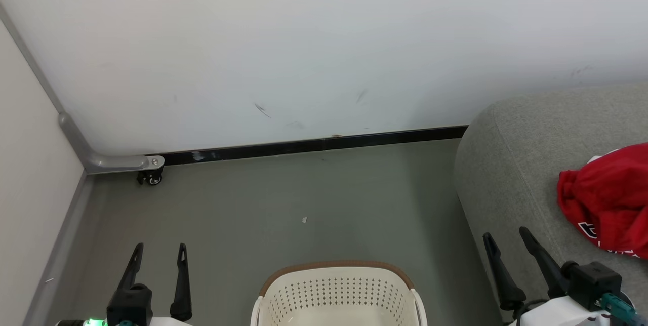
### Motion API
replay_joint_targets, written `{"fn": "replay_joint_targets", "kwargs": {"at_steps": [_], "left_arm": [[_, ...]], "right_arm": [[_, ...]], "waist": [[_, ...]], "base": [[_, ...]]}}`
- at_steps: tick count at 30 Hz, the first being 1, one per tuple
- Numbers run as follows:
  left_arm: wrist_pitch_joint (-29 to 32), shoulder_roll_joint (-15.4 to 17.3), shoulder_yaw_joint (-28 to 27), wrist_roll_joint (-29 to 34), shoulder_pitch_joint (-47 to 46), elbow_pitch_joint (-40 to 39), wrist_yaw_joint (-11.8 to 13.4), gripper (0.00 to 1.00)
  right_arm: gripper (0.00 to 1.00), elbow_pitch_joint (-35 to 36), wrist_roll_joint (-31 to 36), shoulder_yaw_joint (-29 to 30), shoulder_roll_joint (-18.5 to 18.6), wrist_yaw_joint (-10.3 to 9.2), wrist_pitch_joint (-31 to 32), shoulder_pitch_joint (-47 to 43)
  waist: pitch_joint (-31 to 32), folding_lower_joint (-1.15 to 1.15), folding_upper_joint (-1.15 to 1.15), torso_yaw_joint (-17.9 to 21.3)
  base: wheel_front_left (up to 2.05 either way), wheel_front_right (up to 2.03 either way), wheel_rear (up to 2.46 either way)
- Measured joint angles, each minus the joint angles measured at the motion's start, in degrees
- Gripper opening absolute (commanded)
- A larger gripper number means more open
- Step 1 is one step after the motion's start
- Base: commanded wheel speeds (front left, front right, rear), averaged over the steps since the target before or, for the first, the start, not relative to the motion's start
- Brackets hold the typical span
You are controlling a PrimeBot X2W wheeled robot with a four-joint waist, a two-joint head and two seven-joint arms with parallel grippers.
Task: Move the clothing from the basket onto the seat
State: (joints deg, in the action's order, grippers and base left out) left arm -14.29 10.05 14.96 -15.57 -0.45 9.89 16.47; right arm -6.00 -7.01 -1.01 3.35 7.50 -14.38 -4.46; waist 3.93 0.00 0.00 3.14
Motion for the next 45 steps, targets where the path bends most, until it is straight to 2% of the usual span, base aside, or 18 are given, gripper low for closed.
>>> {"fn": "replay_joint_targets", "kwargs": {"at_steps": [19,45], "left_arm": [[0.0,0.6,-0.1,-0.6,-1.6,2.1,-2.0,1.00],[0.0,-0.3,-1.3,-0.6,-2.4,2.9,-2.0,1.00]], "right_arm": [[1.00,3.7,0.6,0.1,-0.9,0.00,0.3,-1.4],[1.00,5.7,0.6,0.2,-1.0,0.00,0.8,-2.6]], "waist": [[-0.5,0.00,0.00,-0.3],[-0.7,0.00,0.00,-0.3]], "base": [[0.00,0.00,0.00],[0.00,0.00,0.00]]}}
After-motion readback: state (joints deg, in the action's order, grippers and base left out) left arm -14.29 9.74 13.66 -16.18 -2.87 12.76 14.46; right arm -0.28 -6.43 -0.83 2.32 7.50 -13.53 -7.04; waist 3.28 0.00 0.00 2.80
